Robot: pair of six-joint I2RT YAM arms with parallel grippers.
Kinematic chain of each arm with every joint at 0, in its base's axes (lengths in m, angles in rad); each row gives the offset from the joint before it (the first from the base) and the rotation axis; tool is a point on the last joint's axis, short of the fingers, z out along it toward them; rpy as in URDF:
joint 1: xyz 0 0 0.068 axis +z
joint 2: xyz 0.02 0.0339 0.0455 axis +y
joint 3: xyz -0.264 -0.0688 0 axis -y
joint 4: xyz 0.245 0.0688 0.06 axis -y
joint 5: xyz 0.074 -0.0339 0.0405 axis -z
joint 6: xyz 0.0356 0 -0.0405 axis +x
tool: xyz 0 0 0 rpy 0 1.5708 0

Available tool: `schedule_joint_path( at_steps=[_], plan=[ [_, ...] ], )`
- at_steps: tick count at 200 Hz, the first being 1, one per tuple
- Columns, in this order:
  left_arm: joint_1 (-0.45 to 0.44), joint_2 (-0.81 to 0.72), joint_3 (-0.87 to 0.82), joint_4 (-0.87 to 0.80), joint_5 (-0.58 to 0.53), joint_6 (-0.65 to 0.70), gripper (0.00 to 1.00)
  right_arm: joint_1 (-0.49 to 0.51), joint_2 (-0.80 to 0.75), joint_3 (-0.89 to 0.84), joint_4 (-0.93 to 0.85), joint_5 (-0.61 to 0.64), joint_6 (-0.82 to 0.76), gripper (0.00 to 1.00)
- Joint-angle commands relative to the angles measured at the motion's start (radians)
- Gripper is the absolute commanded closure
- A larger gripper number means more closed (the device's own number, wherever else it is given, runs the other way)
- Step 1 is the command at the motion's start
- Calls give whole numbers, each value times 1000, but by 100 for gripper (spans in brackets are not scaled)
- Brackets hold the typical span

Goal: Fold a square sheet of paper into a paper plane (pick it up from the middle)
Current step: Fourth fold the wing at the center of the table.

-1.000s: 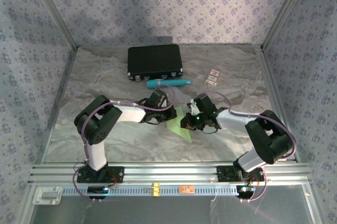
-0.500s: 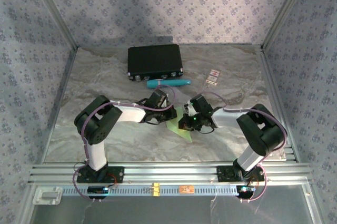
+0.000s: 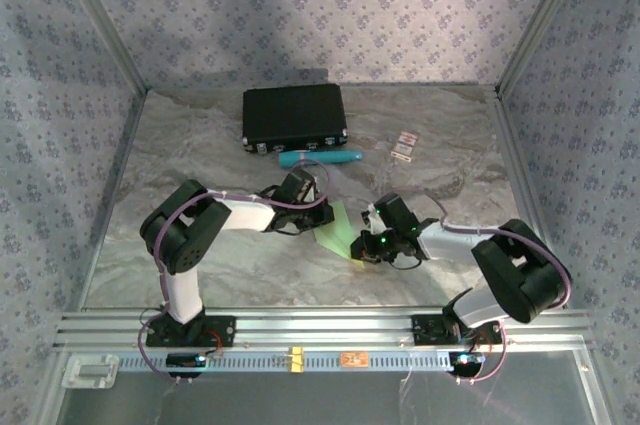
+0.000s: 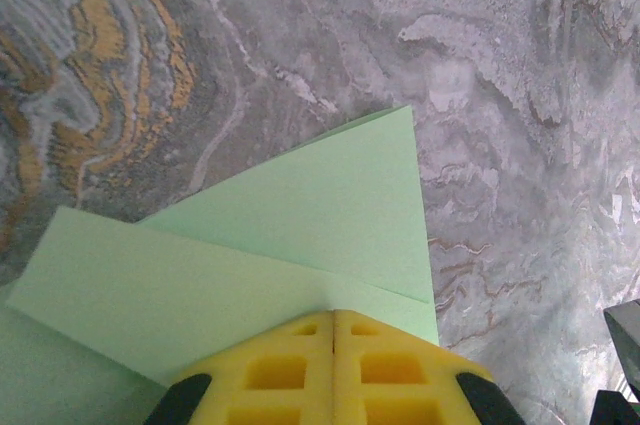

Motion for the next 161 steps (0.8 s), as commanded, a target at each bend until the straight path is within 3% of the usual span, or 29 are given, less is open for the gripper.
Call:
schedule_joint_path(
  at_steps=[1,48,96,123,161],
  plan=[
    [13,32,-30,-63,-32,7,96,-9,-20,-77,-47,-8,21,95],
    [11,34,-26,-58,-20,10,96,-25,-139,-9,-42,-15,39,94],
    [11,35,-25,-64,-16,12,96,-23,76,111,2,-30,21,93],
    [11,36,-28,-61,-20,6,96,-12,112,60,16,-18,23,93],
    [12,47,-19,-63,-16,4,96,-8,-5,-76,9,-7,31,91]
  ],
)
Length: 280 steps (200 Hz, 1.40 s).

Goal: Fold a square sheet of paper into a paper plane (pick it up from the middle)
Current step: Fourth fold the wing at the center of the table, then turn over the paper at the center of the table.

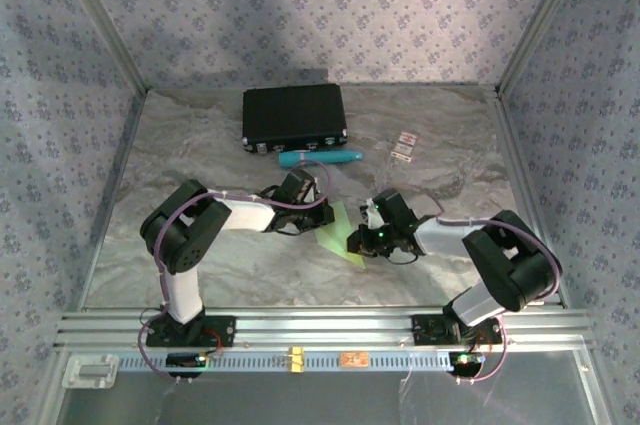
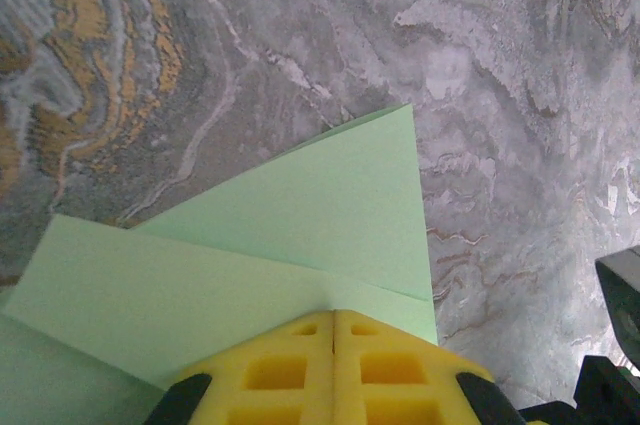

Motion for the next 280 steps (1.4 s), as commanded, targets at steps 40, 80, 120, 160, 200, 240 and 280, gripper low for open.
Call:
schedule_joint_path(
  at_steps=[40,80,120,160,200,240,280],
  plan=[
    [13,41,-16,-62,-31,3,96,-4,-229,-162,-176,29,0,89],
    [11,36,-15,-53,-19,-8,96,-11,-382,-151,-261,56,39,81],
    [12,38,-17,-50,-13,-32,96,-21,-425,-143,-280,78,168,63],
    [15,38,-24,-28,1,-57,96,-21,-407,-137,-286,49,213,62],
    [23,30,-35,-24,3,-66,96,-24,-400,-143,-262,33,244,59],
    [30,28,-42,-5,18,-79,96,-31,-380,-143,-242,16,256,60],
    [32,36,-43,9,33,-89,96,-30,-342,-142,-200,-6,251,61]
  ],
)
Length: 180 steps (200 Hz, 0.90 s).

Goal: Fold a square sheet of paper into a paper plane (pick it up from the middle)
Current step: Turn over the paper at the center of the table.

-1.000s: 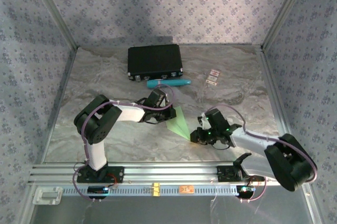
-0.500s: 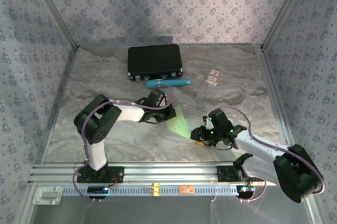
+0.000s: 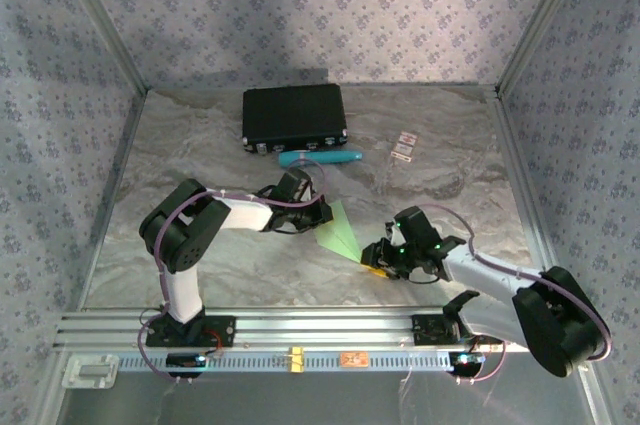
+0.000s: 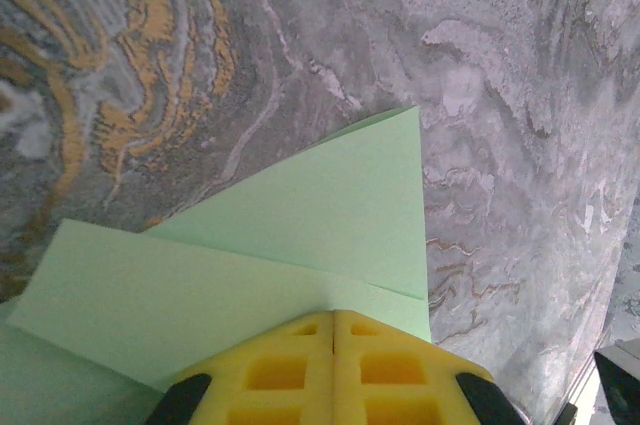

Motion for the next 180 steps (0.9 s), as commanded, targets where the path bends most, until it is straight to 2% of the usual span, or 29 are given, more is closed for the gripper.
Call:
schedule_joint_path(
  at_steps=[1,71,123,180],
  plan=[
    [10,36,-30,-18,-3,-11,96,-6,18,9,32,-29,12,61],
    [9,34,-41,-1,3,-16,96,-14,92,32,75,-5,18,62],
    [11,30,-42,3,4,-16,96,-21,88,43,142,-3,38,67],
    [10,27,-50,5,5,-18,96,-28,104,39,193,-31,38,66]
  ],
)
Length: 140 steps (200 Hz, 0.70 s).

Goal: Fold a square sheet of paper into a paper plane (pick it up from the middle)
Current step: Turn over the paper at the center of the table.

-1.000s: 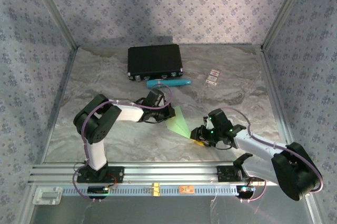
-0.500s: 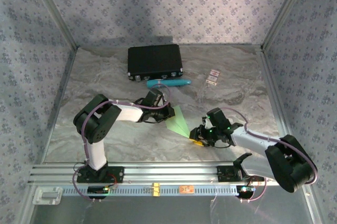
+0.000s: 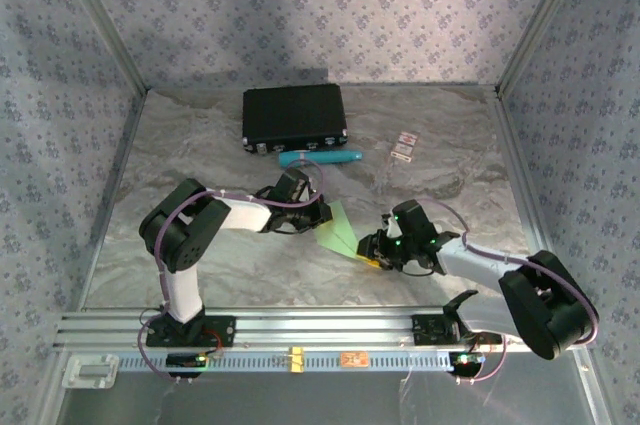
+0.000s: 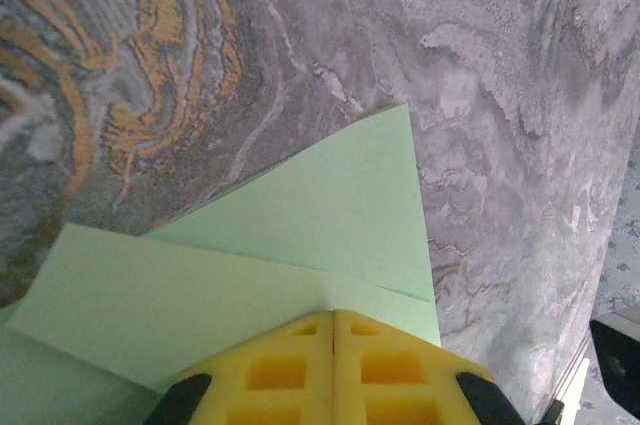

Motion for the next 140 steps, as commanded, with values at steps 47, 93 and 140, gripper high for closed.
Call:
schedule_joint_path(
  at_steps=[47,93,140],
  plan=[
    [5,24,-23,-32,-8,-9,96,-9,34,26,72,-45,-22,71],
    [3,-1,-29,-15,-6,-18,94,-16,23,25,44,-46,-73,85],
    [-7,-96,-13,-48,-36,5,68,-27,-69,35,-82,-37,-171,96]
  ],
)
